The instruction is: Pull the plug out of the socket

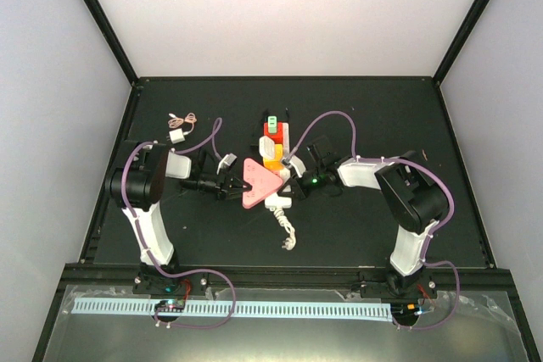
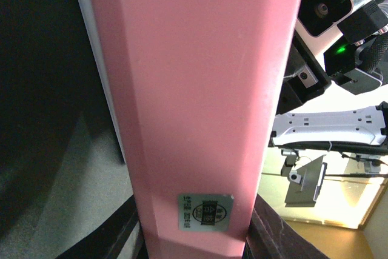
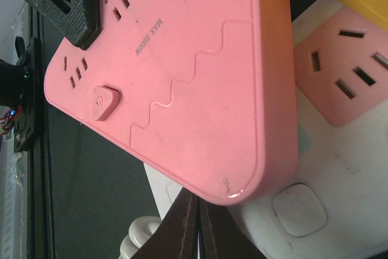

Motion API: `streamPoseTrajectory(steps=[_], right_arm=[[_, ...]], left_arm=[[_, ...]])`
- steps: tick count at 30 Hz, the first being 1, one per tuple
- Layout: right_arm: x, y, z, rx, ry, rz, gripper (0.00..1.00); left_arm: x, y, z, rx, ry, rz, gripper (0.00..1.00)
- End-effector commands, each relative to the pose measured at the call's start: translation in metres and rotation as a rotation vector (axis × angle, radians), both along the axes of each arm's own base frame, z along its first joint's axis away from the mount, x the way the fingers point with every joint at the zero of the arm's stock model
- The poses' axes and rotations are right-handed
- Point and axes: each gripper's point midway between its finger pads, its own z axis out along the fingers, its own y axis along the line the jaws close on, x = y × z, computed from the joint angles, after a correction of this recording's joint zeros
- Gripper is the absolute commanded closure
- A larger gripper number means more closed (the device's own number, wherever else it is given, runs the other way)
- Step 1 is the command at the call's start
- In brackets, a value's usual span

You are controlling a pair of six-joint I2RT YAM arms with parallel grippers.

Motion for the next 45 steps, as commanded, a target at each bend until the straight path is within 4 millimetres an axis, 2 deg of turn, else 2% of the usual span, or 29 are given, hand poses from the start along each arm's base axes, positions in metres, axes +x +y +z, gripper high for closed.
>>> streamPoseTrajectory(steps=[1, 9, 17, 24, 33, 45], right_arm=[[-0.005, -0.014, -0.024, -0.097, 0.046, -0.027, 0.94], [-0.003, -0.019, -0.026, -0.115, 0.047, -0.042, 0.94], [-0.002, -0.021, -0.026, -0.125, 0.043, -0.048, 0.95], [-0.002, -0.021, -0.028, -0.132, 0.042, -0.051, 0.95], [0.000, -0.021, -0.024, -0.127, 0.033, -0.053, 0.95], [0.004, -0.018, -0.008, -0.100, -0.018, -0.049, 0.95]], left_arm=[[-0.001, -0.002, 0.045, -0.212, -0.050, -0.030, 0.98], [-0.001, -0.001, 0.059, -0.258, -0.080, -0.022, 0.98], [-0.001, 0.000, 0.061, -0.263, -0.069, -0.016, 0.98], [-0.005, 0.001, 0.078, -0.257, -0.132, -0.023, 0.98], [-0.008, 0.009, 0.073, -0.178, -0.181, 0.002, 0.98], [-0.025, 0.015, 0.119, -0.098, -0.466, 0.038, 0.98]])
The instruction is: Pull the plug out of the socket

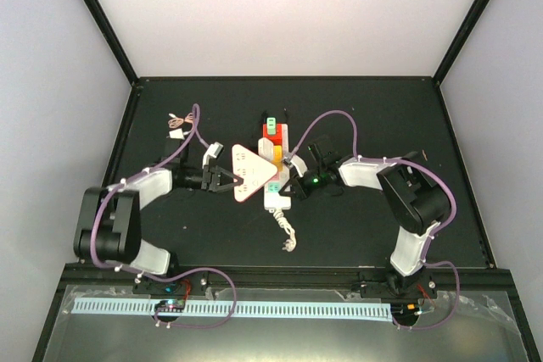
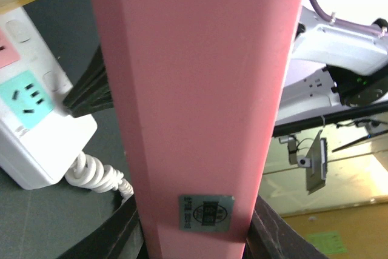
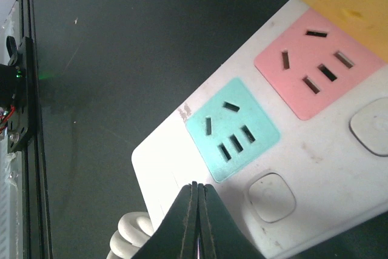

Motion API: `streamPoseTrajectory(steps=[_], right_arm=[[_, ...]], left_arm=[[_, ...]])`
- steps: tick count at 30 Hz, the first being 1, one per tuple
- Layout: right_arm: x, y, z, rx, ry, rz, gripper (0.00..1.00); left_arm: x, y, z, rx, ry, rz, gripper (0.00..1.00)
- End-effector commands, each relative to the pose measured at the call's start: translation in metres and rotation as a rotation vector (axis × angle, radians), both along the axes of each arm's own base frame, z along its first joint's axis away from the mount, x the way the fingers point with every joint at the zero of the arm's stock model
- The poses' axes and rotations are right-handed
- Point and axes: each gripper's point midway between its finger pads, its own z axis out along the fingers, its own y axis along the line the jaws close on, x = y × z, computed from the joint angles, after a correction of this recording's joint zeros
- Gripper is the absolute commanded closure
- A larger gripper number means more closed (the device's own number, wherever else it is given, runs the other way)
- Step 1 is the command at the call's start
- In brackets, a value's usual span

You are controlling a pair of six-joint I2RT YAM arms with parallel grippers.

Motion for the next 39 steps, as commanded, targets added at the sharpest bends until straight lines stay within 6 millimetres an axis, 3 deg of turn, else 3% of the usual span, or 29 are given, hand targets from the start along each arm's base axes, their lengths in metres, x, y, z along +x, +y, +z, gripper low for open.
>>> streamPoseTrajectory(steps=[1, 7, 12, 18, 26, 35, 39], right_arm=[[0.003, -0.012, -0.005, -0.071, -0.024, -0.034, 0.95], [0.009, -0.009, 0.014, -0.038, -0.077, -0.034, 0.95], [0.012, -0.008, 0.028, -0.023, -0.120, -0.034, 0.94], [0.015, -0.009, 0.041, -0.009, -0.159, -0.038, 0.94], [0.019, -0.012, 0.053, 0.014, -0.187, -0.047, 0.94], [0.021, -0.012, 0.056, 0.029, -0.193, -0.048, 0.93], [0.023, -0.012, 0.061, 0.035, -0.208, -0.051, 0.92]], left_arm=[[-0.004, 0.002, 0.029, 0.008, -0.175, 0.030, 0.98], [0.006, 0.008, 0.062, 0.041, -0.291, 0.092, 0.98], [0.024, 0.015, 0.075, 0.080, -0.312, 0.127, 0.98], [0.069, 0.024, 0.087, 0.176, -0.369, 0.280, 0.99], [0.156, 0.054, 0.079, 0.298, -0.325, 0.561, 0.98], [0.221, 0.071, 0.067, 0.332, -0.249, 0.702, 0.98], [0.244, 0.074, 0.050, 0.367, -0.227, 0.705, 0.98]])
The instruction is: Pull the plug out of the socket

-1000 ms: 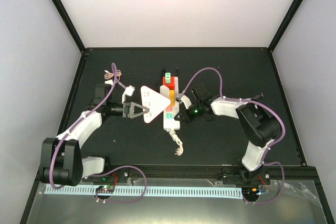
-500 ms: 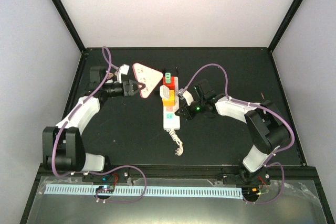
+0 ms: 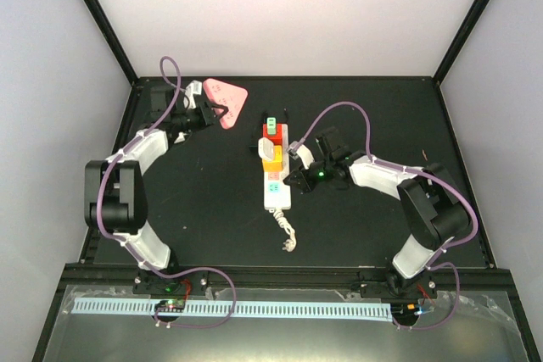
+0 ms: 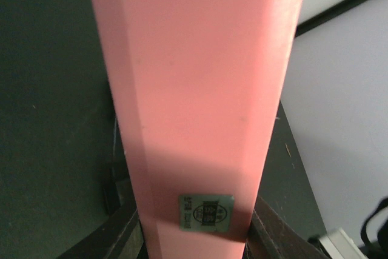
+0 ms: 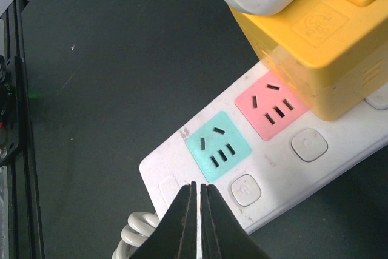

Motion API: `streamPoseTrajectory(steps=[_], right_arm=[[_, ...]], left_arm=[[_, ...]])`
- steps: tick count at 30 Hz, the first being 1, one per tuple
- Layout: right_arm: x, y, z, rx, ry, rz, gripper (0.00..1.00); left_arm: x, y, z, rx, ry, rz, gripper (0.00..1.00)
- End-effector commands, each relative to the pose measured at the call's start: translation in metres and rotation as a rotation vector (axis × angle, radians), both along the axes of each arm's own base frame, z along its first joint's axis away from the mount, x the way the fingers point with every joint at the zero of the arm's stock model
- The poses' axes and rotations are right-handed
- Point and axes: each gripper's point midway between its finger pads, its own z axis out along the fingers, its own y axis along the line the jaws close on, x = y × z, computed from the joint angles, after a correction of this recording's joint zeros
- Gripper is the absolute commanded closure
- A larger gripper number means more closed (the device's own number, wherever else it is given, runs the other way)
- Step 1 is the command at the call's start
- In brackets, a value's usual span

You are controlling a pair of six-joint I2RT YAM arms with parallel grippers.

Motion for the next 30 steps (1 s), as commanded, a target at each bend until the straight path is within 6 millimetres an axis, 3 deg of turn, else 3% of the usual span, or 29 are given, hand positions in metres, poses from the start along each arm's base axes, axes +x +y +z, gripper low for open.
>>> streamPoseTrajectory(steps=[1, 14, 30], right_arm=[[0.008, 0.000, 0.021, 0.034, -0.071, 0.001, 0.92], [0.011, -0.001, 0.023, 0.045, -0.080, -0.002, 0.91], [0.011, -0.001, 0.020, 0.043, -0.071, -0.006, 0.91]], left_arm=[[0.038, 0.011, 0.011, 0.018, -0.055, 0.053, 0.99], [0.087, 0.021, -0.048, 0.039, 0.056, 0.071, 0.98], [0.108, 0.040, -0.099, -0.028, 0.172, 0.079, 0.98]])
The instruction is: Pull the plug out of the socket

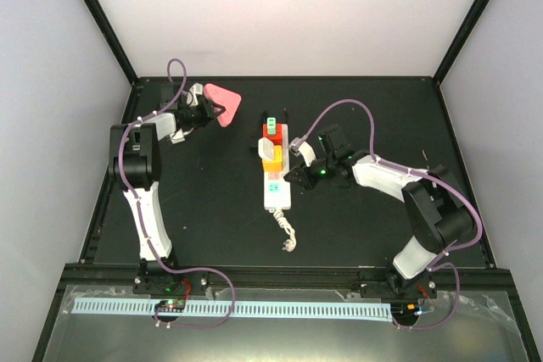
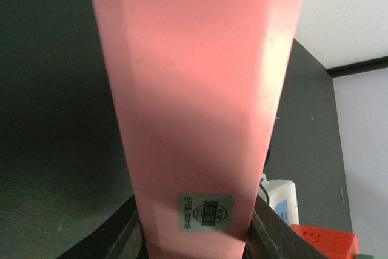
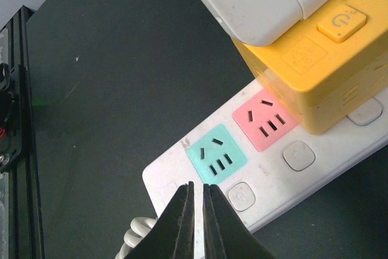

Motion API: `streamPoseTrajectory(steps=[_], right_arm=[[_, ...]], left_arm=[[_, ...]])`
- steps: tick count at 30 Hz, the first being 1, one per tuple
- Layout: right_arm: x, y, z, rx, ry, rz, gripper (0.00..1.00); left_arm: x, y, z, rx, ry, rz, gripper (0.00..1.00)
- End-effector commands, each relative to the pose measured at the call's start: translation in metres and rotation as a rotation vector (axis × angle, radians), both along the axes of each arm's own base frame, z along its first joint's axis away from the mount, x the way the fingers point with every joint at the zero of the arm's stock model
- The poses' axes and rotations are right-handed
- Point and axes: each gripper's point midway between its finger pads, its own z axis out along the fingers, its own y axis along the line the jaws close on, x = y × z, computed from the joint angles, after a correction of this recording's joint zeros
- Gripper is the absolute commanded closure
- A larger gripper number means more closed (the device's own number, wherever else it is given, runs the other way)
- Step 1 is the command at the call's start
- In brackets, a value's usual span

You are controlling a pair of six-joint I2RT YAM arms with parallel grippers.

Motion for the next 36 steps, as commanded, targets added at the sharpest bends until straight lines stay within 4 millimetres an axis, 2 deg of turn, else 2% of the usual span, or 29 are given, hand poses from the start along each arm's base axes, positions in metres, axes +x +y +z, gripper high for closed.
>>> streamPoseTrajectory(steps=[1, 12, 15, 17, 20, 24, 26, 29, 32, 36], right_arm=[[0.006, 0.002, 0.007, 0.023, -0.035, 0.005, 0.90], [0.006, 0.002, 0.009, 0.028, -0.040, 0.004, 0.89], [0.006, 0.002, 0.011, 0.029, -0.051, 0.005, 0.89], [0.006, 0.001, 0.014, 0.032, -0.059, 0.006, 0.88], [0.006, 0.002, 0.017, 0.038, -0.067, 0.008, 0.86], [0.006, 0.001, 0.020, 0.039, -0.082, 0.007, 0.85], [0.006, 0.000, 0.021, 0.039, -0.087, 0.008, 0.84], [0.005, -0.001, 0.025, 0.042, -0.095, 0.011, 0.83], [0.007, -0.003, 0.029, 0.046, -0.107, 0.005, 0.81], [0.010, -0.006, 0.034, 0.053, -0.123, -0.006, 0.80]], left_arm=[[0.011, 0.005, 0.010, -0.039, -0.021, -0.004, 0.98], [0.008, 0.019, -0.006, -0.013, 0.032, 0.033, 0.65], [0.005, 0.021, -0.006, -0.004, 0.037, 0.035, 0.59], [0.004, 0.023, -0.006, 0.009, 0.042, 0.044, 0.51], [0.001, 0.026, -0.002, 0.033, 0.041, 0.051, 0.37], [-0.002, 0.029, 0.003, 0.068, 0.032, 0.054, 0.33], [-0.003, 0.032, 0.005, 0.091, 0.034, 0.063, 0.25], [-0.008, 0.037, 0.008, 0.124, 0.042, 0.079, 0.19], [-0.013, 0.039, 0.020, 0.149, 0.017, 0.088, 0.07], [-0.021, 0.044, 0.039, 0.195, -0.018, 0.096, 0.05]])
